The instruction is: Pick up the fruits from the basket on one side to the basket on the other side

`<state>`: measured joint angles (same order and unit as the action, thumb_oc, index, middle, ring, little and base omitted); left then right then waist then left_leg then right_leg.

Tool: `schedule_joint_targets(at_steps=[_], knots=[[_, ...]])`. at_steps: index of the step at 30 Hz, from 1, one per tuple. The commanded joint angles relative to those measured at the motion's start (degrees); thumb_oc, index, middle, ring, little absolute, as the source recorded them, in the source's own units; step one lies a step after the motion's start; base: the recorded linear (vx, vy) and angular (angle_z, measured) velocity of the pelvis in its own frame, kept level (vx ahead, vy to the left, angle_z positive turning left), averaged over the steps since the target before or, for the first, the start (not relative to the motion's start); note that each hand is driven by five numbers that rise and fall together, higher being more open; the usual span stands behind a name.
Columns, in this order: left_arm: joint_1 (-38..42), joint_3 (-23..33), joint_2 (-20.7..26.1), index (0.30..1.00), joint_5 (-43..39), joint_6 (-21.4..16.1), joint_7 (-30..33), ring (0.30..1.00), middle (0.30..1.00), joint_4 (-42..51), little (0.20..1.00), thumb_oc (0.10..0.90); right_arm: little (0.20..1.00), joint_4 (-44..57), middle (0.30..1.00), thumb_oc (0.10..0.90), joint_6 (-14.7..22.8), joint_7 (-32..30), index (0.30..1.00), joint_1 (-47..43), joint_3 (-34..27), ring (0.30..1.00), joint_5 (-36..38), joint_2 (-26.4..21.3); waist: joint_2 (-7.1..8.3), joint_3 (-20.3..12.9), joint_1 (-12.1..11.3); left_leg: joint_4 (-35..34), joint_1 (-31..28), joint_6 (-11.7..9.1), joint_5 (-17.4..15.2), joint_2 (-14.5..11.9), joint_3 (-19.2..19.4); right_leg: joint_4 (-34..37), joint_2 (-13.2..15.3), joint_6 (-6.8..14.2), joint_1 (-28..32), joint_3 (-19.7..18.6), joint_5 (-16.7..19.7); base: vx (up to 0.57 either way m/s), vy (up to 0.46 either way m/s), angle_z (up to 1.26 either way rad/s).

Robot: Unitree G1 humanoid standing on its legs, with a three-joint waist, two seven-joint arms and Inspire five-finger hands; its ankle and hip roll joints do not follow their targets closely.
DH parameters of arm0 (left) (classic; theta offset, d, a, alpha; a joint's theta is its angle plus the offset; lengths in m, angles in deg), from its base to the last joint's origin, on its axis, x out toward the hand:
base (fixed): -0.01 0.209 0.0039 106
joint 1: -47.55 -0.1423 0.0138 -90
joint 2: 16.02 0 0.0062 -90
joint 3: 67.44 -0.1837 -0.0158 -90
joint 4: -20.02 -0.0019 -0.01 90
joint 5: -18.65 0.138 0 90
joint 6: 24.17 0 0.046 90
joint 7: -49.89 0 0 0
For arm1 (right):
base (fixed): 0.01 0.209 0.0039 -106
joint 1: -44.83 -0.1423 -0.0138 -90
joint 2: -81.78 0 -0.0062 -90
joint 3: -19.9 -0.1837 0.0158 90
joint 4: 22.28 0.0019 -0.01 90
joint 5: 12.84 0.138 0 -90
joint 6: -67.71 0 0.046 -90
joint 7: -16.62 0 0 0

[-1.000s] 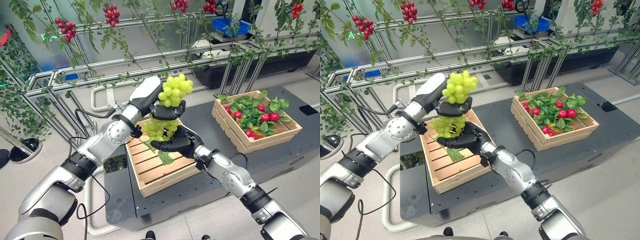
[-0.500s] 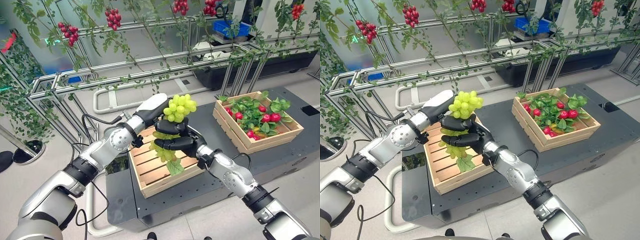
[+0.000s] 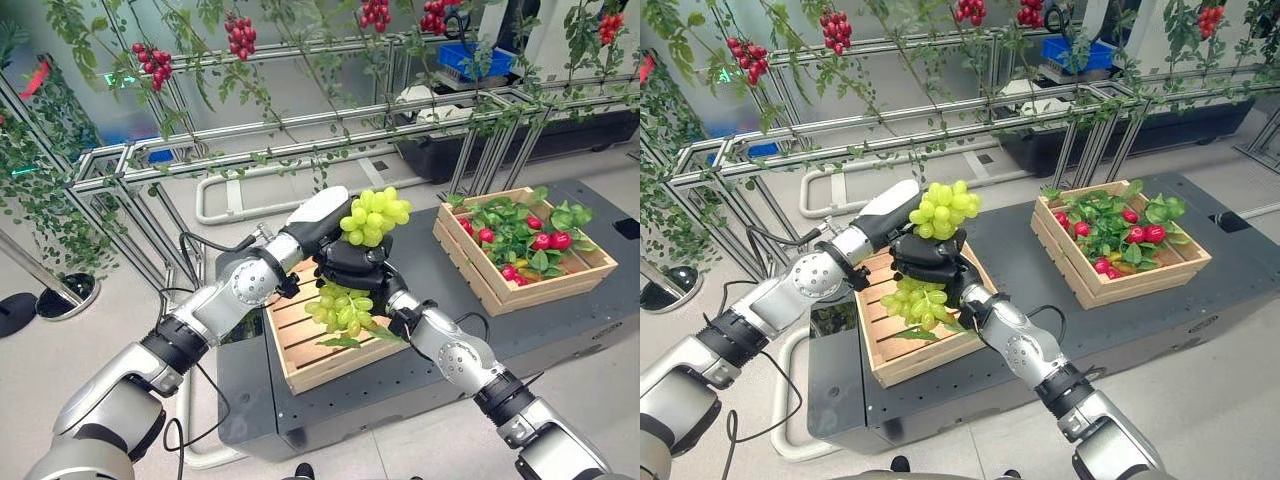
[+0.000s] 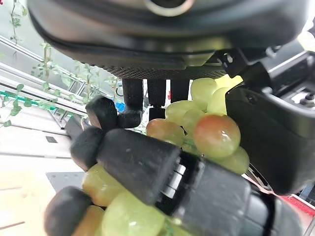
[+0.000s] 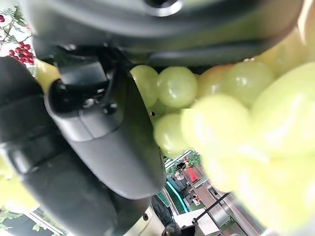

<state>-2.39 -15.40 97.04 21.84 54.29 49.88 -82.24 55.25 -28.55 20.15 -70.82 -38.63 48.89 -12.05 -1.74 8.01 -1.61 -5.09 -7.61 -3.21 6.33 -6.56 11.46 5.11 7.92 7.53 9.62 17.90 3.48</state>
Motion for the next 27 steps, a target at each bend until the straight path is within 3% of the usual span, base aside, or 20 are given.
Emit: schedule_joint_targets(at_steps=[1, 5, 6, 7, 13, 15, 20, 27], knots=[[7.2, 5.1, -2.1, 0.300, -3.0, -3.3, 8.3, 0.300, 0.300, -1.5, 0.300, 0.400, 0.300, 2.0, 0.300, 0.400, 7.3, 3.3, 0.300, -9.8, -2.9, 0.300, 3.8, 5.9, 1.05, -5.3, -0.6, 0.1, -1.7, -0.8, -8.7, 0.2, -2.1, -0.1, 1.3, -1.4, 2.6, 2.5, -5.6, 0.00, 0.000, 0.00], [7.3, 6.1, -2.7, 0.300, -3.0, -2.6, 10.2, 0.300, 0.300, -0.6, 0.300, 0.400, 0.300, 1.8, 0.300, 0.400, 7.6, 3.2, 0.300, -9.4, -3.3, 0.300, 3.2, 6.1, 1.15, -5.3, -0.5, 0.1, -1.7, -0.7, -8.7, 0.2, -2.1, -0.1, 1.3, -1.4, 2.5, 2.6, -5.6, 0.00, 0.000, 0.00], [7.2, 6.5, -3.0, 0.566, -2.8, -1.7, 10.0, 0.566, 0.566, -0.5, 0.566, 0.577, 0.300, 1.8, 0.300, 0.400, 7.7, 3.1, 0.300, -9.4, -3.5, 0.300, 3.2, 6.2, 1.20, -5.4, -0.5, 0.1, -1.6, -0.7, -8.7, 0.2, -2.1, -0.1, 1.3, -1.4, 2.5, 2.6, -5.7, 0.00, 0.000, 0.00], [7.1, 6.6, -3.2, 0.900, -2.7, -1.2, 10.1, 0.900, 0.900, -0.6, 0.900, 0.800, 0.300, 1.8, 0.300, 0.400, 7.8, 2.9, 0.300, -9.3, -3.6, 0.300, 3.1, 6.3, 1.22, -5.4, -0.5, 0.1, -1.6, -0.7, -8.7, 0.2, -2.1, -0.1, 1.3, -1.4, 2.5, 2.6, -5.7, 0.00, 0.000, 0.00], [5.8, 7.1, -3.6, 0.900, -0.7, -0.2, 11.2, 0.900, 0.900, -1.8, 0.900, 0.800, 0.300, 2.0, 0.300, 0.400, 9.0, 2.0, 0.300, -8.4, -4.7, 0.300, 1.8, 6.2, 1.28, -5.4, -0.4, 0.1, -1.7, -0.7, -8.7, 0.2, -1.9, -0.1, 1.3, -1.3, 2.5, 2.6, -5.7, 0.00, 0.000, 0.00], [5.1, 7.4, -3.4, 0.900, 4.1, -0.2, 11.9, 0.900, 0.900, -2.5, 0.900, 0.800, 0.300, 1.8, 0.300, 0.400, 9.5, 2.0, 0.300, -7.7, -5.3, 0.300, 0.8, 6.1, 1.22, -5.4, -0.4, 0.1, -1.7, -0.7, -8.8, 0.2, -1.8, -0.1, 1.3, -1.2, 2.5, 2.6, -5.6, 0.00, 0.000, 0.00], [3.6, 7.4, -0.2, 0.900, 6.3, -0.5, 13.4, 0.900, 0.900, -6.5, 0.900, 0.800, 0.300, 1.8, 0.300, 0.400, 11.2, 1.5, 0.300, -5.7, -7.0, 0.300, -1.2, 4.0, 1.19, -5.5, -0.1, 0.1, -1.7, -0.6, -8.8, 0.2, -1.5, -0.1, 1.4, -1.0, 2.2, 2.3, -5.5, 0.00, 0.000, 0.00], [-2.8, 12.7, 3.3, 0.900, 7.5, -2.3, 15.2, 0.900, 0.900, -11.3, 0.900, 0.800, 0.300, 1.2, 0.300, 0.400, 12.6, 2.8, 0.300, 1.0, -11.5, 0.300, -2.5, 0.5, 1.10, -5.5, 0.6, 0.1, -1.8, -0.6, -8.8, 0.0, -0.7, -0.1, 1.4, -0.8, 1.9, 1.8, -5.4, 0.00, 0.000, 0.00]])
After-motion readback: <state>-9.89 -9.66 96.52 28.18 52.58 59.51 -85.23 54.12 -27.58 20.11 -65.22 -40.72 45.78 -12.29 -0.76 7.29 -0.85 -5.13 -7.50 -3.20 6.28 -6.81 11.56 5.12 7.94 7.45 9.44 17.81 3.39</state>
